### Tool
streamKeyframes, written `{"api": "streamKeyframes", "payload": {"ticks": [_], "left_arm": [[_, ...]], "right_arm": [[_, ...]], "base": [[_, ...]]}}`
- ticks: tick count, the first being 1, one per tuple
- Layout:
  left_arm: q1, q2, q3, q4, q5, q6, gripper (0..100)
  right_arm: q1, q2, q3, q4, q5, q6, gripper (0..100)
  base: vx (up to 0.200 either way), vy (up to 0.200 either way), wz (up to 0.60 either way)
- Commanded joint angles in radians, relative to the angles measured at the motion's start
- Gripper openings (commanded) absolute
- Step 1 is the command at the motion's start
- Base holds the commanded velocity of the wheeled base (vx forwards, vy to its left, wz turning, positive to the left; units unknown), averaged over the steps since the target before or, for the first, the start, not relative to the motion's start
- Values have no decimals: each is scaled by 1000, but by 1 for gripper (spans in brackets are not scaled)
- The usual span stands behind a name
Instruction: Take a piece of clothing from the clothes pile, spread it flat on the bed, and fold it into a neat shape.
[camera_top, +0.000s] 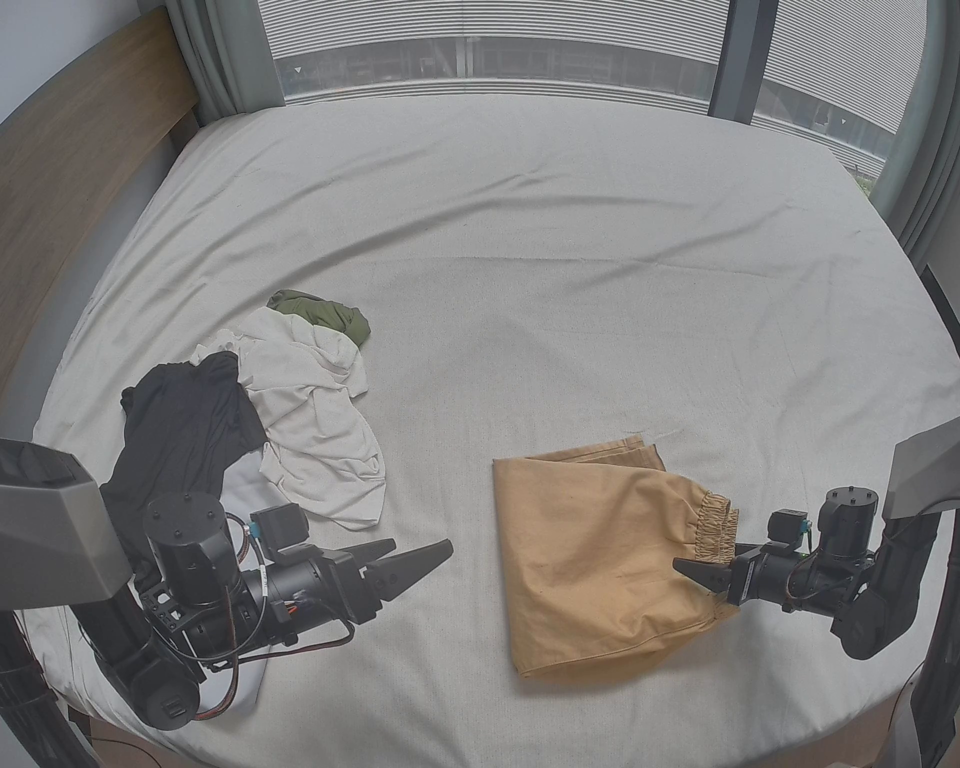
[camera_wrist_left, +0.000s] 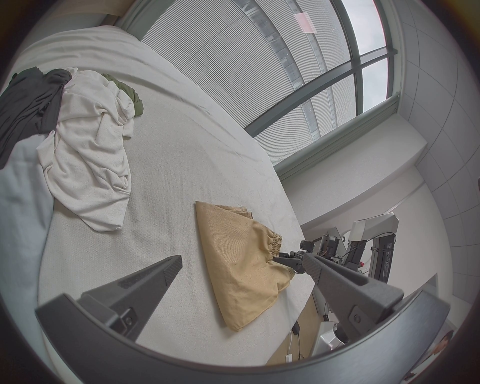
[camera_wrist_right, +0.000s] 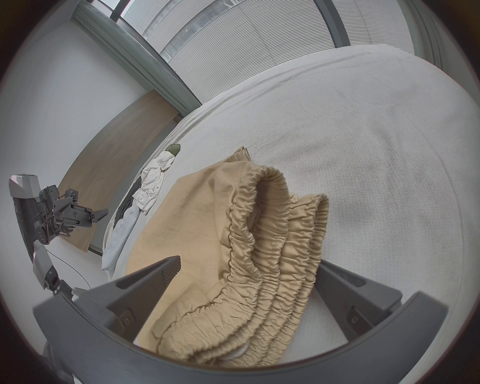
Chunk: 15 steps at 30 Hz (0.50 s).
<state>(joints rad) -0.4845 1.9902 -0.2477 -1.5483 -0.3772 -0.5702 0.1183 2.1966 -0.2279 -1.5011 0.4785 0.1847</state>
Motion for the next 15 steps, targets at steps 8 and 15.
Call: {"api": "streamKeyframes", "payload": {"ticks": [8,15], "left_arm": [[-9,-1,10,-1,1,1,100],[-8,1,10,-1,3,3,100]], "right_arm": [[0,-6,2,-5,15,1,100],[1,-6,13,-11,25,1,100]], "base": [[0,0,0],[0,0,0]]}}
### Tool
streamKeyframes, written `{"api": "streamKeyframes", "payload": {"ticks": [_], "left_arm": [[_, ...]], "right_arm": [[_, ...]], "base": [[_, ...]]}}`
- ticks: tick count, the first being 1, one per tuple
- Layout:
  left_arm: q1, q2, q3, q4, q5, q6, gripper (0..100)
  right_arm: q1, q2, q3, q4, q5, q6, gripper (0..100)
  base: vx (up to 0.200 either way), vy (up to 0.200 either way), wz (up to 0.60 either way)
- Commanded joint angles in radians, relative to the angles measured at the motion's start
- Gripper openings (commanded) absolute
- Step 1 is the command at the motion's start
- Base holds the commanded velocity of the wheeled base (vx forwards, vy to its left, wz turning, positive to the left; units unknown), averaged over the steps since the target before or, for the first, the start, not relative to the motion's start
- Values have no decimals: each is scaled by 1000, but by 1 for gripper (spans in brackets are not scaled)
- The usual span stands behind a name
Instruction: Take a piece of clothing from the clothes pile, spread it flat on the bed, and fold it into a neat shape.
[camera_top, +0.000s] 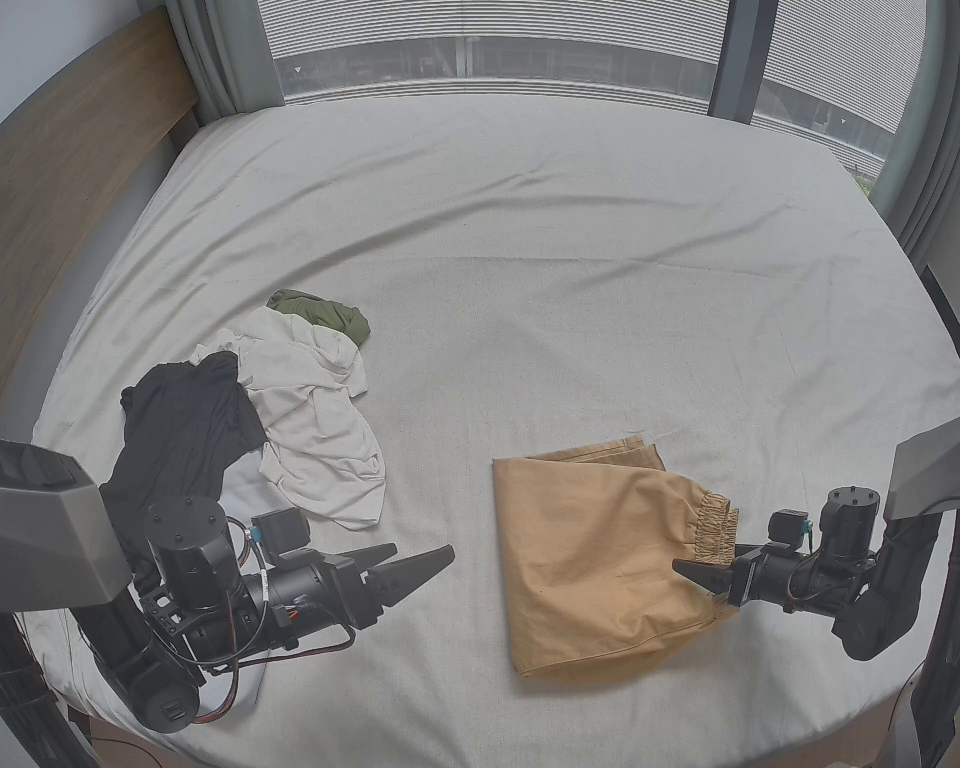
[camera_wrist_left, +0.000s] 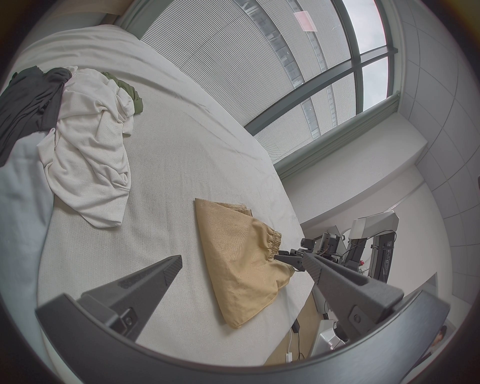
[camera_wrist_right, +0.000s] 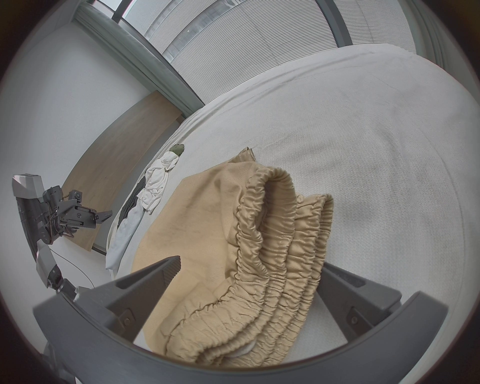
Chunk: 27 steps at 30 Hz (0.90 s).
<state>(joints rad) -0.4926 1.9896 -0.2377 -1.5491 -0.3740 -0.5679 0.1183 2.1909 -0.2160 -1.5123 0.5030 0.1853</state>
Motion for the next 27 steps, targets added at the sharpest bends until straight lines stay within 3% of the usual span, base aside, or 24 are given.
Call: {"api": "streamKeyframes", "payload": {"ticks": [1,27], "left_arm": [[2,3,0,0,0,-1,100],[6,-2,9,-2,3,3,100]], "right_arm": [[3,3,0,-2,0,0,100],[3,17,-19,-3,66,5,100]], "base": [[0,0,0],[0,0,0]]}}
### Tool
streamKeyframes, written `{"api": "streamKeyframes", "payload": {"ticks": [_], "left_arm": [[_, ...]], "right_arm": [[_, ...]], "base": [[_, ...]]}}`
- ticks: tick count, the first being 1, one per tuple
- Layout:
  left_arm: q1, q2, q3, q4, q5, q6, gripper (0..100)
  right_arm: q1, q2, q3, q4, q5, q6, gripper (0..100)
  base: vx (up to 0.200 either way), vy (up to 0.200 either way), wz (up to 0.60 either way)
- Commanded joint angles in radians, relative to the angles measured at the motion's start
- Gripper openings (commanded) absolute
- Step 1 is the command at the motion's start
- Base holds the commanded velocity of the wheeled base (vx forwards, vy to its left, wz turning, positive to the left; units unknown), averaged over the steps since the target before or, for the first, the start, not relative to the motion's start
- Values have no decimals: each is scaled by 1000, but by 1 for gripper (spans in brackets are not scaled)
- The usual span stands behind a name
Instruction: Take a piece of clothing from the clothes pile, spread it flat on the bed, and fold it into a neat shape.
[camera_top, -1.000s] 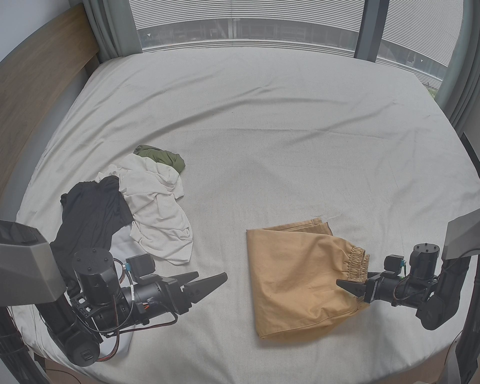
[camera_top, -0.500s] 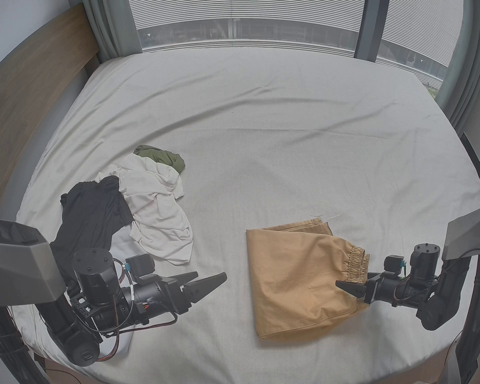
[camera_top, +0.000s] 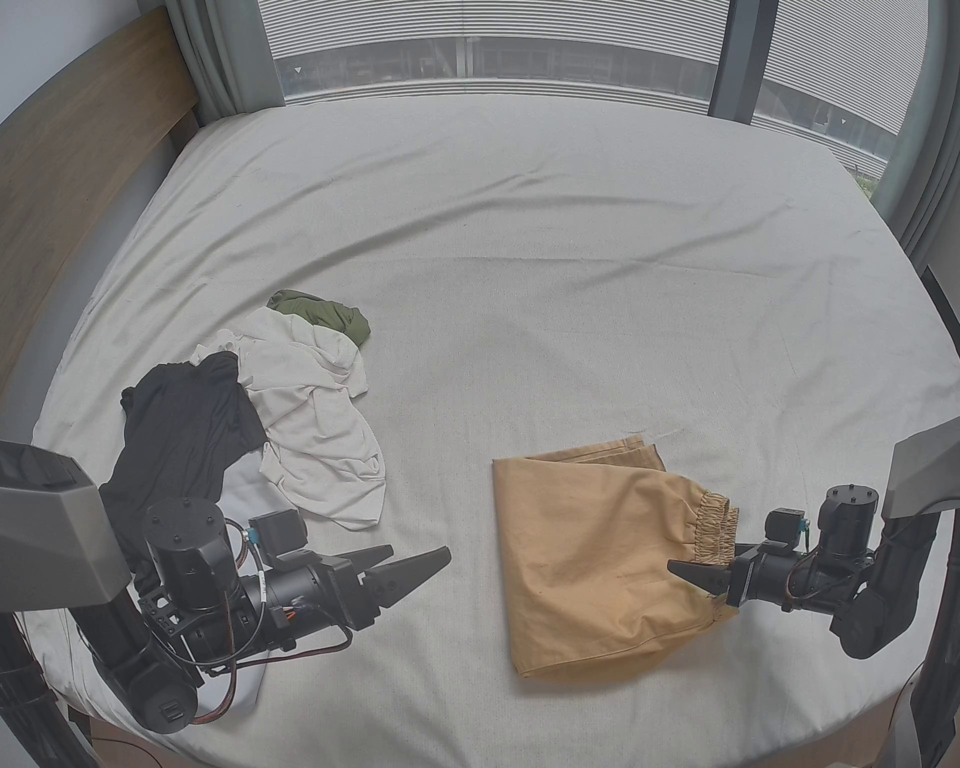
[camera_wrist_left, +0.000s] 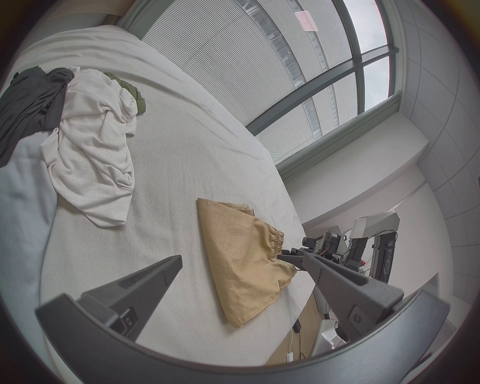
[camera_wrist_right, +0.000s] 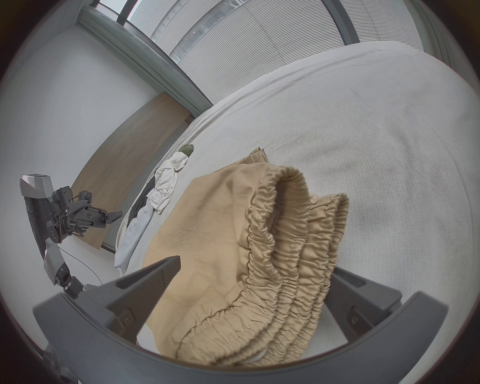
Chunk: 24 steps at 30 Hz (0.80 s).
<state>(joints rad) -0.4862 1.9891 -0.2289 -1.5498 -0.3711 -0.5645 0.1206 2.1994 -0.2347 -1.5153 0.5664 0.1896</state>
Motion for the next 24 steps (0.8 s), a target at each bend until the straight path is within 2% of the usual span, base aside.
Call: {"api": "streamKeyframes", "payload": {"ticks": [1,10,24], "left_arm": [[0,-1,0,-1,0,0,100],[-2,-10,0,-1,-2,0,100],[-3,-18,2,-1,-3,0,100]], "right_arm": [[1,22,-2,0,3,1,100],[2,66,-3,-2,4,-1,100],[74,115,-3,-23,10,11,100]], "base": [[0,0,0],[0,0,0],[0,0,0]]}}
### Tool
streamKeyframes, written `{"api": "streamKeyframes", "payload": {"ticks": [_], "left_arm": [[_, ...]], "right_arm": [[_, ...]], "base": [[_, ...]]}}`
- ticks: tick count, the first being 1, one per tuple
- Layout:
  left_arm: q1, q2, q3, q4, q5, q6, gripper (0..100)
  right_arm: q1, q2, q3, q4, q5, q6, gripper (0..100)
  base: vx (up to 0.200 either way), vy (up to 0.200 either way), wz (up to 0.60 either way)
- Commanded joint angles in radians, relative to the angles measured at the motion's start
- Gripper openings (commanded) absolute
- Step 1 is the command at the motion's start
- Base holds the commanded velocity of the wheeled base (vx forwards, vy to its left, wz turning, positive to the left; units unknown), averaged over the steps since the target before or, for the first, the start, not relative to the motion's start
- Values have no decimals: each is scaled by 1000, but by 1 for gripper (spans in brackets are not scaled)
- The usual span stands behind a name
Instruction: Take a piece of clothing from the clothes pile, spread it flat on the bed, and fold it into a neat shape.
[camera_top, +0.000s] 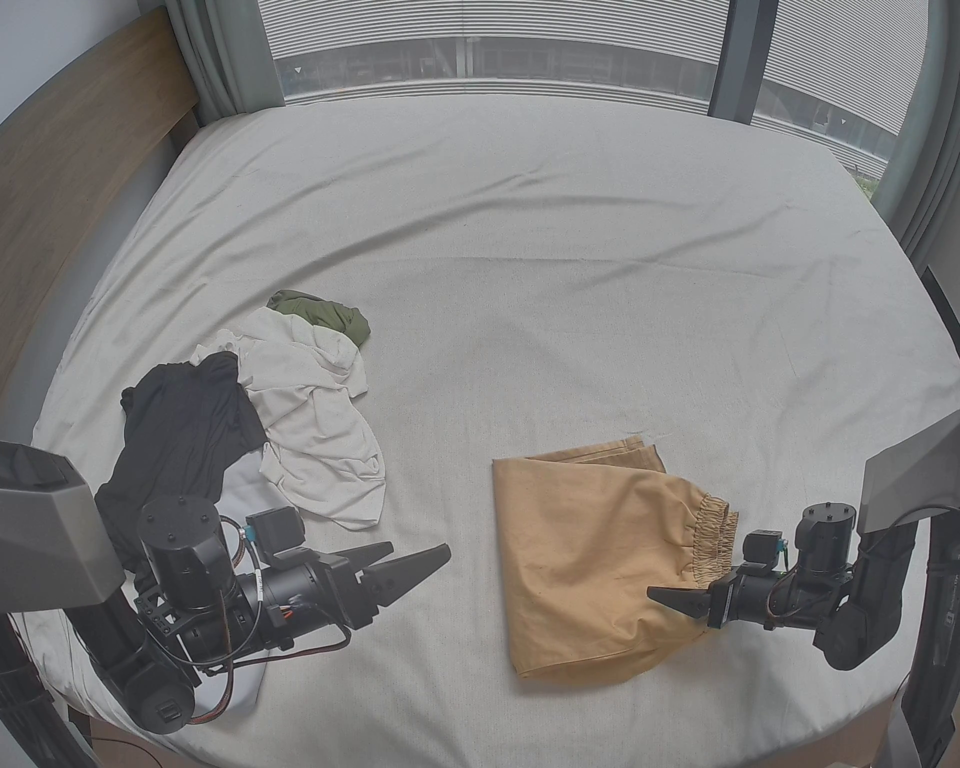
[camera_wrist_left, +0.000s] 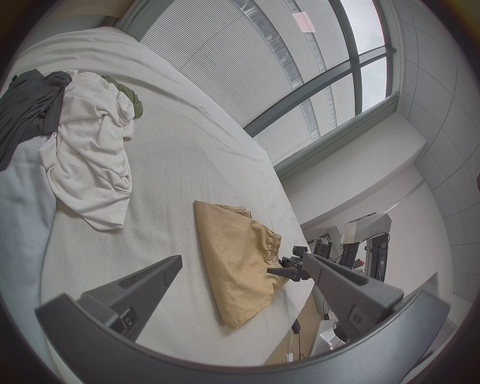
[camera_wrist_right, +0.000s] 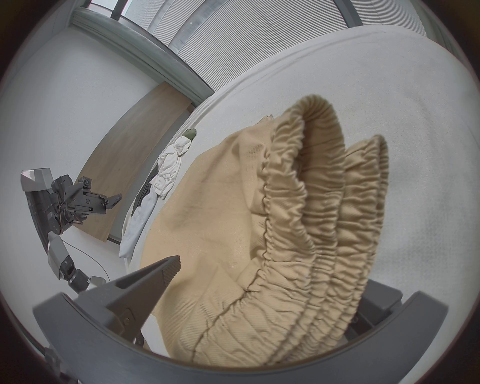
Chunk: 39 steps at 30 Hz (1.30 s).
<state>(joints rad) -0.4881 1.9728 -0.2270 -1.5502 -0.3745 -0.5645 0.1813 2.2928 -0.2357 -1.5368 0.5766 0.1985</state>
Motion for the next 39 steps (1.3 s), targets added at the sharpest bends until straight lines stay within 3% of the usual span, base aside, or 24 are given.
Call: {"api": "streamKeyframes", "payload": {"ticks": [1,16,17,39], "left_arm": [[-1,-2,0,-1,0,0,100],[-1,-2,0,-1,0,0,100],[-1,-2,0,-1,0,0,100],[0,-8,3,-1,6,3,100]], "right_arm": [[15,27,-5,-2,0,7,100],[23,27,-23,-2,29,39,100],[23,27,-23,-2,29,39,0],[40,-4,-10,-2,74,42,0]], "base": [[0,0,0],[0,0,0],[0,0,0],[0,0,0]]}}
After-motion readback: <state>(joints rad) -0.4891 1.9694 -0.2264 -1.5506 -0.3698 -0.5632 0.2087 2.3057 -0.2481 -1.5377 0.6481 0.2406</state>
